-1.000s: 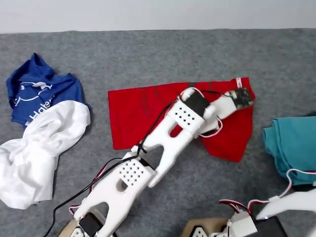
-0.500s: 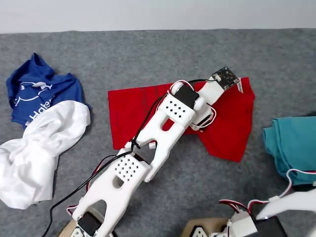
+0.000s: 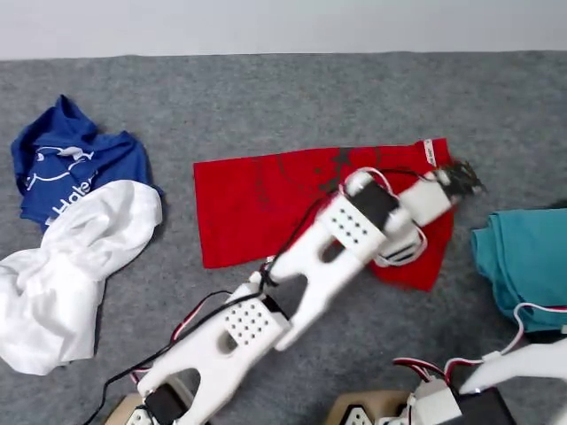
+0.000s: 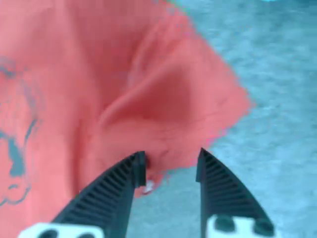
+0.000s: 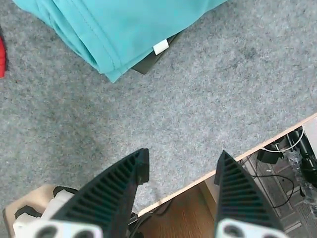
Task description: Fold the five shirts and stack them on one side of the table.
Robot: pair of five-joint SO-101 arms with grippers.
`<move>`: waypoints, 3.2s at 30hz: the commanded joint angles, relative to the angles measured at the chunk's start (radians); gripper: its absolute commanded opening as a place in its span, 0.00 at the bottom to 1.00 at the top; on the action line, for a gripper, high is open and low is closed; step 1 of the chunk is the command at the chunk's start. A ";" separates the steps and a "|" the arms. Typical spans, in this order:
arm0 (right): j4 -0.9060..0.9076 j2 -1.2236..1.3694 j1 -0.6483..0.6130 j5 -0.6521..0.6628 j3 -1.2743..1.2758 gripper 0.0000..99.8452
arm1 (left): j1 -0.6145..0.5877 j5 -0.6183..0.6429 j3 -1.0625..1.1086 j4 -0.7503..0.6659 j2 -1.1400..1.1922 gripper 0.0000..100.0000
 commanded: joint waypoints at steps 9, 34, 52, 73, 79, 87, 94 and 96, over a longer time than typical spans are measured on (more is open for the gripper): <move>0.016 -0.039 0.008 0.009 -0.003 0.23 | 0.044 -0.110 0.193 -0.074 -0.037 0.18; 0.039 -0.038 0.007 0.009 -0.002 0.23 | 0.025 -0.115 0.196 -0.097 -0.006 0.00; 0.044 -0.039 0.007 0.008 -0.002 0.23 | -0.032 0.003 -0.151 0.003 -0.031 0.03; 0.036 -0.038 -0.012 0.087 -0.003 0.23 | -0.624 0.299 0.699 0.023 -0.542 0.17; 0.038 -0.038 -0.012 0.087 -0.003 0.23 | -0.796 0.321 0.878 0.017 -0.578 0.17; 0.042 -0.038 -0.010 0.089 -0.003 0.23 | -0.848 0.305 0.974 0.015 -0.578 0.23; 0.044 -0.039 -0.005 0.089 -0.003 0.23 | -0.836 0.305 0.995 -0.023 -0.552 0.24; 0.044 -0.039 -0.004 0.089 -0.003 0.23 | -0.833 0.305 1.003 -0.038 -0.509 0.24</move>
